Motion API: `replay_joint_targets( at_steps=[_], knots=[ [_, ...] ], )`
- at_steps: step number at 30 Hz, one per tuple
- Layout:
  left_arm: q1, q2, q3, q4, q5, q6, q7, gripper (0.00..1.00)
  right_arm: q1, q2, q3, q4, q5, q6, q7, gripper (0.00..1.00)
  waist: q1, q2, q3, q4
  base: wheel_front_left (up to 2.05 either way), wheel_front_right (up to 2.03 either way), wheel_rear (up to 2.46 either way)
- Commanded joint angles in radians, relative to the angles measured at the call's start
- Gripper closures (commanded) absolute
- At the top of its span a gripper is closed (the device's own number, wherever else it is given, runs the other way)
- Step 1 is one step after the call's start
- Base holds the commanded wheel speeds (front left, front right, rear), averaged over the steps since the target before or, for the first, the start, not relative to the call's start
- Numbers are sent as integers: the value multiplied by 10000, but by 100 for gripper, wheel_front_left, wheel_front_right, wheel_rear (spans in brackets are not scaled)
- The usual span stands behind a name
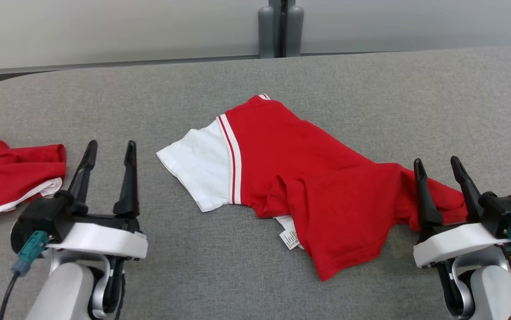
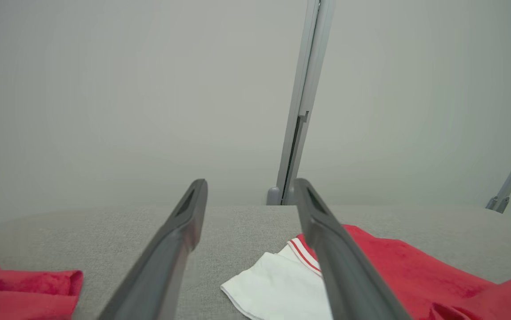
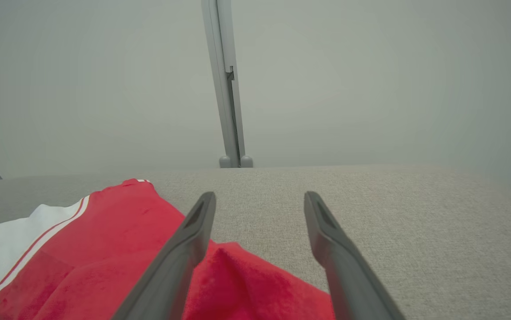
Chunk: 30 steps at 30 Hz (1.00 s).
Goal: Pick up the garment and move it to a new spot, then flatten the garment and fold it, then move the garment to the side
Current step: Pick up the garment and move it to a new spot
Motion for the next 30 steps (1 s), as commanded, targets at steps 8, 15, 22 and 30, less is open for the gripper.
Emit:
replay_joint_targets(
  at_steps=[8,15,22,30],
  knots=[
    [940,349,833,745,154,-926,-45,0,710,-95,115,-487,-31,-3,366,0,0,0,-726,185,0,0,0],
    [1576,193,710,929,407,-1065,-46,0,1377,-82,222,-938,43,-3,606,0,0,0,-1298,43,0,0,0],
    [2142,94,573,983,592,-962,-46,0,2096,-37,223,-1280,80,-1,864,0,0,0,-1876,5,0,0,0],
    [2398,116,498,984,612,-884,-38,0,2429,24,167,-1557,63,-1,1070,0,0,0,-2012,68,0,0,0]
  ],
)
